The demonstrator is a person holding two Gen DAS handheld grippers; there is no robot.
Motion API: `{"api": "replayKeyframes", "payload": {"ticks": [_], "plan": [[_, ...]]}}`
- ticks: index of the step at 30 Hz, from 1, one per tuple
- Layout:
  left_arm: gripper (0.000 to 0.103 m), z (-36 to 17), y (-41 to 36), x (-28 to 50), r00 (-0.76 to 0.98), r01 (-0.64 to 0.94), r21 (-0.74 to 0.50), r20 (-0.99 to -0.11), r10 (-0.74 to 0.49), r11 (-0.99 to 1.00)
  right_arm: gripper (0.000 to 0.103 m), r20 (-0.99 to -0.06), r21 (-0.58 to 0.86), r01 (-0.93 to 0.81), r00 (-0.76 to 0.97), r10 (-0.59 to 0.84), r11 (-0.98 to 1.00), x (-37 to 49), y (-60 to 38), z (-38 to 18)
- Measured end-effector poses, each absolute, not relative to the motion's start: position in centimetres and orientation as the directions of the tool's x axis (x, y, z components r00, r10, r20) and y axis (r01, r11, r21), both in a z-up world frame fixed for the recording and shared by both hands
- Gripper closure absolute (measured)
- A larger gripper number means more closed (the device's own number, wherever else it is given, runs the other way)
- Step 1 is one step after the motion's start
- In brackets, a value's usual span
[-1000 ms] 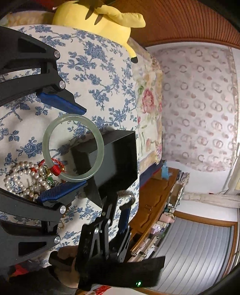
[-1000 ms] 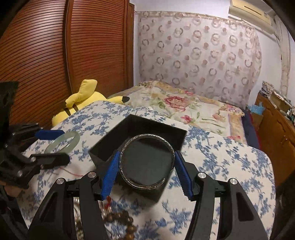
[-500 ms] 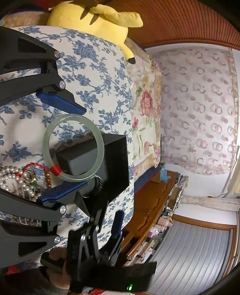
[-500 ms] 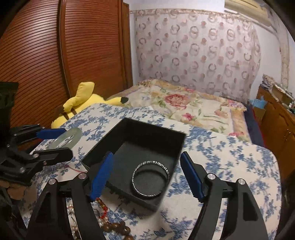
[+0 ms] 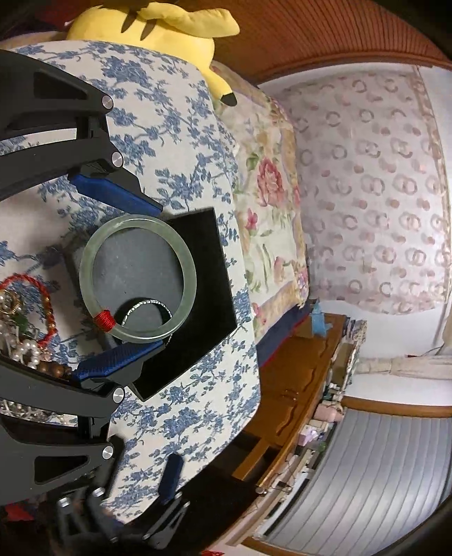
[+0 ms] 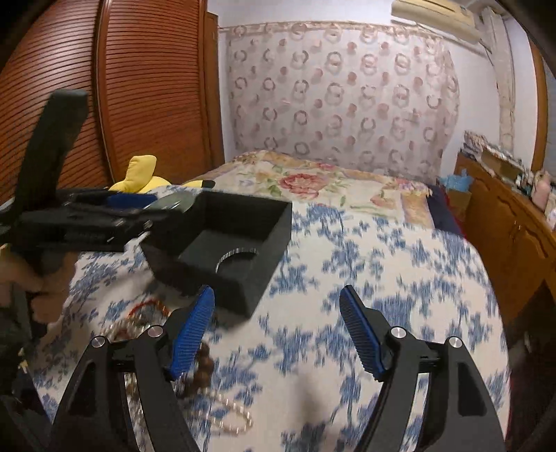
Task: Organize jewelry
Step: 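Lower the jade bangle into the black box and open the left tool, then move the left tool back to the pile and grasp the silver hairpins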
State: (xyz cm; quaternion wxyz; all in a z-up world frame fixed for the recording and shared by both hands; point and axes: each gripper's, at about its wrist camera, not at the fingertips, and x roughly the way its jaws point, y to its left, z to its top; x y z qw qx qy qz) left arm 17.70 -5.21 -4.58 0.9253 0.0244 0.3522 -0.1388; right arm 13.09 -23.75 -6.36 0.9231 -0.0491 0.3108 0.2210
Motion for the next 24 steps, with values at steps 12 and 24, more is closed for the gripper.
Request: {"api": "replayKeyframes", "payload": {"ticks": [12,24], "plan": [[0.026,-5.1,-6.4,18.2,0.720,0.266,-0.006,-0.664,-0.203,0.964,0.026,-0.622,0.099,-0.412,0.685,0.380,0.906,10.0,-25.7,-8.4],[0.021,-4.9,-4.9,13.1,0.729,0.289,-0.008,-0.647,-0.225,0.957,0.025,-0.639,0.117,-0.439,0.653,0.406,0.891,8.3,-24.6,-9.0]]}}
